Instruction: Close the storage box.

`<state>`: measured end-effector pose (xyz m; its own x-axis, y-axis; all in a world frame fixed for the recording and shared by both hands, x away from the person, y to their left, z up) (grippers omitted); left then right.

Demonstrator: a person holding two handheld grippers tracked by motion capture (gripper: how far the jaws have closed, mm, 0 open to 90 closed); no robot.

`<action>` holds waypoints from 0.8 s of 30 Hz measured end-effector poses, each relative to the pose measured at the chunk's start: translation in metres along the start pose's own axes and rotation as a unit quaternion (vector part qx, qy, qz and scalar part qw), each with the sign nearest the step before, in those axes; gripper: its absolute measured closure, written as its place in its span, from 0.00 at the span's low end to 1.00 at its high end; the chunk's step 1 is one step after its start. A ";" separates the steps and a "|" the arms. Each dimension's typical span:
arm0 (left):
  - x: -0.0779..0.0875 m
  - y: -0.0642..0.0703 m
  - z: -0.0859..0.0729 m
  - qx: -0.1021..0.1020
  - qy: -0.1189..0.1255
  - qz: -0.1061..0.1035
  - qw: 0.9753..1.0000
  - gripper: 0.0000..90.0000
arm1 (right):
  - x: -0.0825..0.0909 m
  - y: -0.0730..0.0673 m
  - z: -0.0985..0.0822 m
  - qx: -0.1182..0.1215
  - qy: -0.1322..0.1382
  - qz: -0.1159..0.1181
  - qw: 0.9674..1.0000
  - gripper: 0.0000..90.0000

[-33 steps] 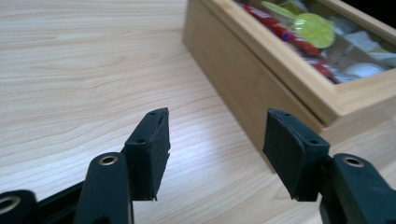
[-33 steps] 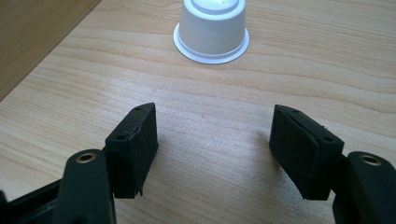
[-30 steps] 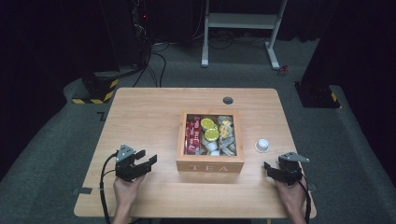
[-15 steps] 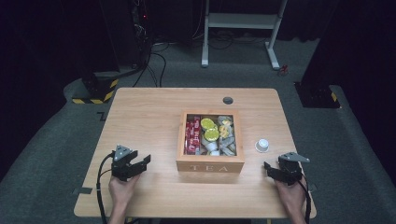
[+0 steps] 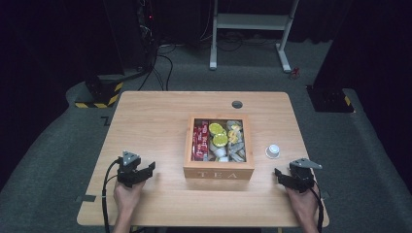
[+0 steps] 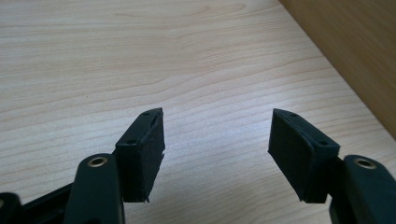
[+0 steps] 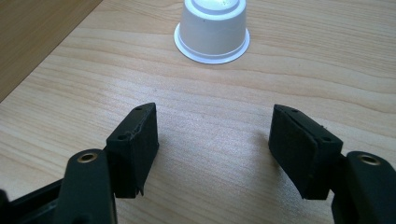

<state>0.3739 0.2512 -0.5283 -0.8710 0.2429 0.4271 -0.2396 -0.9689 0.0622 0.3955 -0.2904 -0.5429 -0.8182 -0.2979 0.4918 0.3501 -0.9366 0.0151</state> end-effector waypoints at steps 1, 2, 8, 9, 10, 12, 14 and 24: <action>-0.001 0.000 -0.001 0.001 -0.002 0.001 1.000 0.40 | 0.000 0.000 0.000 0.000 0.000 0.000 1.000 0.37; -0.003 0.000 -0.002 -0.001 -0.006 0.004 1.000 0.40 | 0.000 0.000 0.000 0.000 0.000 0.000 1.000 0.37; -0.008 -0.001 -0.007 -0.010 -0.012 0.019 1.000 0.39 | 0.000 0.000 0.000 0.000 0.000 0.000 1.000 0.37; -0.008 -0.001 -0.007 -0.008 -0.012 0.019 1.000 0.39 | 0.000 0.000 0.000 0.000 0.000 0.000 1.000 0.37; -0.009 -0.001 -0.008 -0.008 -0.013 0.020 1.000 0.38 | 0.000 0.000 0.000 -0.001 0.000 0.000 1.000 0.37; -0.010 -0.001 -0.008 -0.014 -0.014 0.022 1.000 0.38 | 0.000 0.000 0.000 0.000 0.000 0.000 1.000 0.37; -0.011 0.000 -0.009 -0.015 -0.015 0.022 1.000 0.38 | 0.000 0.000 0.000 0.000 0.000 0.000 1.000 0.37; -0.014 0.001 -0.014 -0.024 -0.020 0.028 0.999 0.37 | 0.000 0.000 0.000 0.000 0.000 0.000 1.000 0.37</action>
<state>0.3801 0.2473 -0.5473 -0.8662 0.1860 0.4638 -0.2128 -0.9771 -0.0056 0.3955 -0.2904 -0.5429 -0.8180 -0.2984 0.4917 0.3502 -0.9366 0.0141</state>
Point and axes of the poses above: each handheld gripper's, and its own axes: x roughly backward along the jaws, z roughly out of its top, y roughly to its right, the point moved 3 cm from there along -x, roughly forward along the jaws, and after that the axes turned 14 degrees about y, right-handed, at the moved point
